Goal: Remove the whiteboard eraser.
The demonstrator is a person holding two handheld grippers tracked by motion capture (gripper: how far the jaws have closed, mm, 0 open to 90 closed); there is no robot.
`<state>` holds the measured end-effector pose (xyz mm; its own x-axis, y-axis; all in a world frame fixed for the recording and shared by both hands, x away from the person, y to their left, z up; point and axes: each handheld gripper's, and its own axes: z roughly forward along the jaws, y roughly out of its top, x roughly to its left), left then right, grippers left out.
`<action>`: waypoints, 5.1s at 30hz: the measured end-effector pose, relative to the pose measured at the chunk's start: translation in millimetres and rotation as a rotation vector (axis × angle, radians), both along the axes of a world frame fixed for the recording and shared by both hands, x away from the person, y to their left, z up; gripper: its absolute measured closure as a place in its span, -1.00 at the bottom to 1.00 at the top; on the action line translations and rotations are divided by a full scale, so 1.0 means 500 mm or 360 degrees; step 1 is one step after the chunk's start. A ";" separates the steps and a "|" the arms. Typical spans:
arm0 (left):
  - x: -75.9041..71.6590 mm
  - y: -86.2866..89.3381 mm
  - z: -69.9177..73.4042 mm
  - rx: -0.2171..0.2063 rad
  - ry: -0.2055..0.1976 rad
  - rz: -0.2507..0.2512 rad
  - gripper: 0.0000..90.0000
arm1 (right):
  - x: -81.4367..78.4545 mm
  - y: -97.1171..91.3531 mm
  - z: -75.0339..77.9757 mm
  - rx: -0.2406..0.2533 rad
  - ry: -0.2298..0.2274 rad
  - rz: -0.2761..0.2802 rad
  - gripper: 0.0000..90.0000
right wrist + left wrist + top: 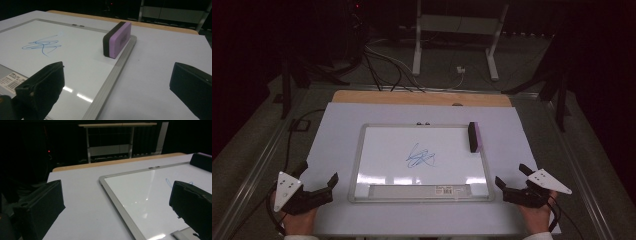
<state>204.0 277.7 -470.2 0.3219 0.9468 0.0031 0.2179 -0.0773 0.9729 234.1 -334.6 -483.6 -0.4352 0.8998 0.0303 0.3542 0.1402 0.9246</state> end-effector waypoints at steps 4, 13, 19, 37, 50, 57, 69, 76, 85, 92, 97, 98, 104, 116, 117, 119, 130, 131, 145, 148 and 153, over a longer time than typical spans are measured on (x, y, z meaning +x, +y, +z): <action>-0.001 0.005 0.001 -0.0041 0.0017 -0.0005 -0.99 | -0.003 -0.002 0.001 0.0019 -0.0022 -0.0010 -1.00; -0.004 0.001 0.000 -0.0052 0.0015 -0.0011 -0.99 | -0.003 -0.007 0.006 0.0059 -0.0071 -0.0034 -1.00; -0.007 0.009 0.002 -0.0070 -0.0001 0.0043 -0.99 | -0.005 -0.002 0.036 0.0077 -0.0094 -0.0028 -1.00; 0.000 0.009 -0.012 -0.0027 0.0046 0.0076 -0.99 | 0.041 0.014 0.112 0.0125 -0.0080 -0.0033 -1.00; 0.001 0.003 -0.018 0.0001 0.0056 0.0080 -0.99 | 0.091 0.038 0.161 0.0042 -0.0077 0.0001 -1.00; 0.001 0.002 -0.019 0.0004 0.0061 0.0079 -0.99 | 0.139 0.038 0.156 0.0058 -0.0024 -0.0022 -1.00; 0.002 0.002 -0.022 0.0000 0.0067 0.0084 -0.99 | 0.199 0.059 0.145 0.0036 0.0034 -0.0011 -1.00; 0.001 0.001 -0.020 0.0005 0.0062 0.0085 -0.99 | 0.228 0.073 0.142 0.0006 0.0061 -0.0004 -1.00; 0.001 0.003 -0.021 -0.0005 0.0063 0.0089 -0.99 | 0.266 0.080 0.113 -0.0021 0.0145 -0.0019 -1.00; 0.001 0.001 -0.021 -0.0001 0.0063 0.0087 -0.99 | 0.288 0.082 0.094 0.0018 0.0191 -0.0036 -1.00; 0.002 0.001 -0.022 -0.0006 0.0069 0.0084 -0.99 | 0.302 0.083 0.080 0.0016 0.0243 -0.0048 -1.00; 0.002 0.001 -0.022 -0.0004 0.0069 0.0084 -0.99 | 0.305 0.082 0.077 0.0009 0.0256 -0.0050 -0.98; 0.002 0.001 -0.023 0.0006 0.0073 0.0081 -0.99 | 0.317 0.080 0.060 0.0006 0.0313 -0.0067 -0.98; 0.003 0.000 -0.024 0.0003 0.0080 0.0077 -0.99 | 0.337 0.085 0.035 -0.0044 0.0432 -0.0096 -0.91; 0.003 0.000 -0.024 0.0002 0.0081 0.0078 -0.99 | 0.338 0.084 0.034 -0.0025 0.0453 -0.0101 -0.88; 0.003 0.001 -0.024 0.0002 0.0081 0.0078 -0.99 | 0.340 0.080 0.031 0.0023 0.0491 -0.0092 -0.77; 0.004 -0.001 -0.024 0.0005 0.0083 0.0077 -0.99 | 0.349 0.080 0.017 0.0031 0.0618 -0.0077 -0.03; 0.004 -0.001 -0.024 0.0005 0.0083 0.0076 -0.99 | 0.349 0.080 0.017 0.0031 0.0618 -0.0077 -0.03; 0.003 -0.002 -0.023 0.0006 0.0080 0.0073 -0.99 | 0.359 0.116 0.002 0.0108 0.0737 0.0026 -0.07; 0.003 -0.001 -0.024 0.0004 0.0081 0.0074 -0.99 | 0.362 0.120 -0.005 0.0126 0.0786 0.0046 -0.15; 0.002 -0.002 -0.023 0.0009 0.0078 0.0072 -0.99 | 0.366 0.122 -0.019 0.0131 0.0838 0.0043 -0.12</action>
